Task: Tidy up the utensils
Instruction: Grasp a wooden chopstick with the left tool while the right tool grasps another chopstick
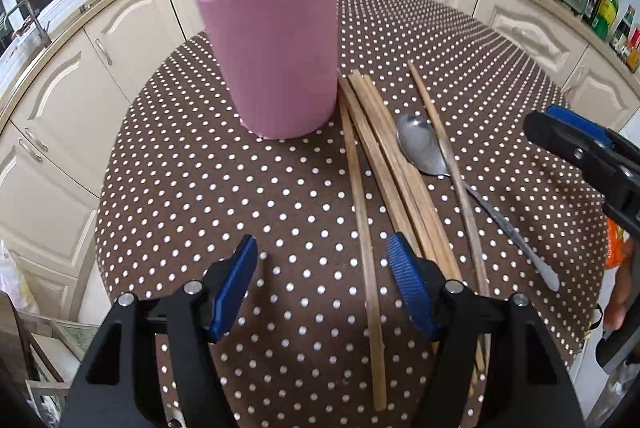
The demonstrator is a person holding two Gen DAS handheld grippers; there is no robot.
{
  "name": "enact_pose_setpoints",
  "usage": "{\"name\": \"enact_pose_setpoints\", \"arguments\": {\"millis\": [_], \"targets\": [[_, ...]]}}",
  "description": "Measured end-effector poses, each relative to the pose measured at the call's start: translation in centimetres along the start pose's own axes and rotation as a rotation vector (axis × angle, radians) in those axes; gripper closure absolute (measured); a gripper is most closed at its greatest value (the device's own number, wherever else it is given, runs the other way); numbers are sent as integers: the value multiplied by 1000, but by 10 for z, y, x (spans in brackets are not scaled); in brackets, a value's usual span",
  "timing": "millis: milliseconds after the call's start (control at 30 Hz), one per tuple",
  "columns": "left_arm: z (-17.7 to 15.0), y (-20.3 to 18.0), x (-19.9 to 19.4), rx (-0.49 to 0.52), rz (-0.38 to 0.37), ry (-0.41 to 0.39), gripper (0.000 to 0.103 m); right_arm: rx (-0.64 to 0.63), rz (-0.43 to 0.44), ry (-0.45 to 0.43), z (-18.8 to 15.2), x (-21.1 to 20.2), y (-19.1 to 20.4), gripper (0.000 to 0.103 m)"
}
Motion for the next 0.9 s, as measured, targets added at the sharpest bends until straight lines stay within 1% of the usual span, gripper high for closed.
{"name": "enact_pose_setpoints", "arguments": {"millis": [133,167,200,300,367,400,433,467,600,700,733,767,800,833,900], "targets": [[8,1,17,6,15,18,36,14,-1,29,-2,9,-5,45],[9,0,20,10,16,23,42,18,0,35,-4,9,-7,45],[11,-1,24,12,5,28,45,24,0,45,-4,11,-8,45],[20,-2,31,4,-19,29,60,37,0,75,-2,19,-8,45],[22,-6,31,3,-27,27,81,46,7,102,1,27,-7,45],[22,-7,32,-2,-34,20,87,52,14,112,2,30,-6,45],[23,-9,32,-8,-35,13,95,60,22,128,3,35,-4,45],[22,-9,32,-17,-34,9,97,59,20,145,2,40,-2,45],[10,-8,21,-67,-49,-7,97,48,33,216,-5,59,10,46],[-7,-3,5,-93,-58,-21,97,23,49,242,-9,65,21,46],[-11,-1,0,-100,-58,-24,97,13,55,253,-11,67,25,50],[-16,0,-4,-109,-60,-28,97,9,58,264,-11,68,28,57],[-20,0,-8,-114,-61,-31,97,-2,58,280,-14,71,30,61],[-23,1,-11,-120,-62,-32,97,-10,57,293,-15,73,32,70],[-28,5,-16,-148,-69,-28,97,-31,48,303,-16,76,33,73]]}}
Point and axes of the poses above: each gripper's, at about its wrist camera, not at the fingertips, and x roughly the way its jaws point, y to its left, z to its top, the point moved 5 cm from there along x, roughly the way its jaws point, and after that the axes turned 13 degrees about -y, right-handed, at the moved point
